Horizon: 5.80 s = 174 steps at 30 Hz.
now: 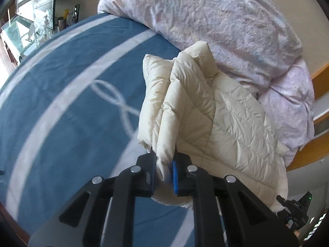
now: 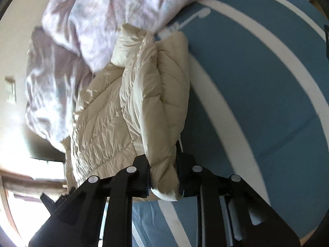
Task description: Fold large clothes
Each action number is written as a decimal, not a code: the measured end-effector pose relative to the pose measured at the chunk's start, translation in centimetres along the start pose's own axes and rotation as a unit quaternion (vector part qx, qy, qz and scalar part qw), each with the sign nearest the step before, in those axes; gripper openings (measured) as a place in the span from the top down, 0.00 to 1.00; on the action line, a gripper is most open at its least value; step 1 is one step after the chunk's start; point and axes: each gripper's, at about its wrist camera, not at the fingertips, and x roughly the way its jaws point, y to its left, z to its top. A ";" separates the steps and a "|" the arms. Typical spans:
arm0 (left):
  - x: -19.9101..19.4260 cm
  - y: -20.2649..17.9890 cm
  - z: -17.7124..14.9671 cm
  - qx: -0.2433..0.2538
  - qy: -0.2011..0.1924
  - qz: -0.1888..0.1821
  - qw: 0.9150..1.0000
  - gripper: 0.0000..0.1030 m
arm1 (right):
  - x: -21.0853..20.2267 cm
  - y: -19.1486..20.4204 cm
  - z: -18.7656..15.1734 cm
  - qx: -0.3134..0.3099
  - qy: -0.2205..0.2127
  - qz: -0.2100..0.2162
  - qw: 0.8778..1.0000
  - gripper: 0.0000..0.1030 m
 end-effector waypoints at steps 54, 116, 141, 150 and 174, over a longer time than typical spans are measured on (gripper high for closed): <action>3.8 4.9 4.5 0.032 0.091 0.060 0.994 0.11 | 11.8 18.3 -8.9 -0.298 0.029 -0.131 0.945 0.59; -3.9 -22.6 -4.5 0.086 0.048 -0.199 0.975 0.87 | 9.8 16.2 -9.7 -0.312 0.014 -0.104 0.944 0.59; 0.0 -31.1 -10.2 0.114 0.071 -0.183 0.974 0.87 | -3.0 5.0 -9.2 -0.310 -0.025 -0.126 0.942 0.59; 2.4 -33.8 -12.7 0.130 0.099 -0.175 0.971 0.87 | -4.6 2.1 -11.3 -0.287 -0.028 -0.128 0.949 0.59; 2.2 -35.7 -13.9 0.166 0.139 -0.220 0.951 0.59 | -3.4 0.5 -10.6 -0.254 -0.019 -0.130 0.958 0.59</action>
